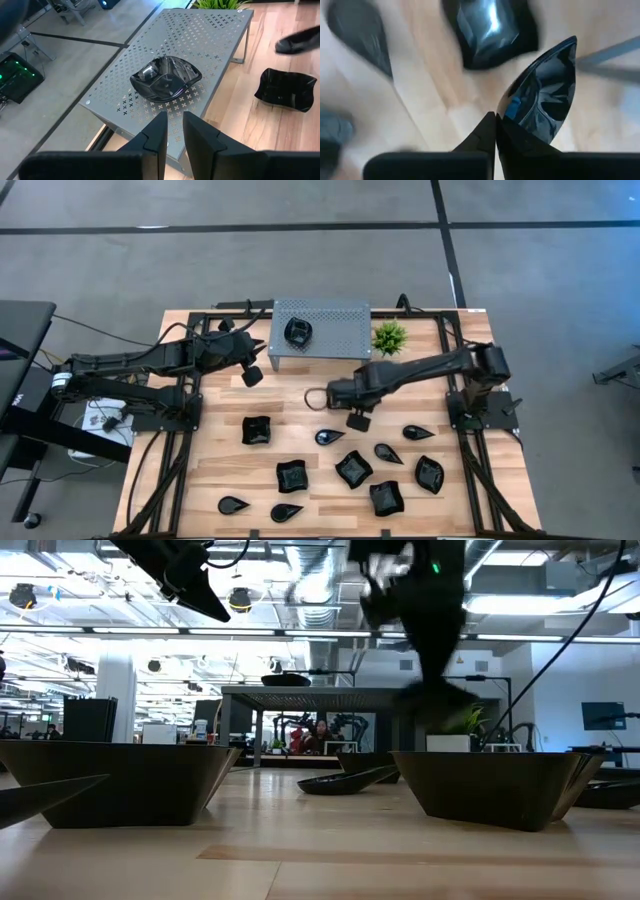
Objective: Pick & Place Mini shaped plates
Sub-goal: Stack the black leaf-shaped plate on top of the stacked black leaf-shaped plates on the shelf
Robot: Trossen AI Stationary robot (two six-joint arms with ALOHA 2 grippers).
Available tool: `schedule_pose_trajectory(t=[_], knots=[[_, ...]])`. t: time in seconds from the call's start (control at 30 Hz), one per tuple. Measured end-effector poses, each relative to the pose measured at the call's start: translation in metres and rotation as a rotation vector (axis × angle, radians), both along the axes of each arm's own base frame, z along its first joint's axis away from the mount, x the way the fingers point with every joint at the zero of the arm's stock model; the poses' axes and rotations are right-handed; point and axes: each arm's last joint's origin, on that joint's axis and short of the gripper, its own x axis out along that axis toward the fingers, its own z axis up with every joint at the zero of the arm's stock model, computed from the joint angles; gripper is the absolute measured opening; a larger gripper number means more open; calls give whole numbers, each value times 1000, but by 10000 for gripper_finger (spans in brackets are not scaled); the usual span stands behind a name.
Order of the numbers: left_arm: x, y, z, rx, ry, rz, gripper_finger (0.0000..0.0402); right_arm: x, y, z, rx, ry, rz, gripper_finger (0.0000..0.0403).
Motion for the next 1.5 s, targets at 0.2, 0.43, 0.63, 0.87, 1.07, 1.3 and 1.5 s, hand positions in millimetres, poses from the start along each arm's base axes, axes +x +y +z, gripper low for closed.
schedule_pose_trajectory(t=[0.2,0.43,0.63,0.87,1.07,1.3,1.5], knots=[[0,0,0,0,-1,0,63,9,-11,54,-173,-342,-79,5],[0,0,0,0,-4,0,63,36,-50,83,-257,-708,-78,2],[0,0,0,0,-4,0,63,54,-86,90,-344,-883,-111,6],[0,0,1,1,-7,0,63,56,-110,74,-362,-824,-161,2],[1,0,1,1,-12,0,63,76,-120,54,-363,-858,-157,5],[1,0,1,-6,-17,5,63,77,-126,51,-382,-812,-137,3],[1,0,1,-6,-17,5,63,76,-133,49,-387,-799,-149,5]])
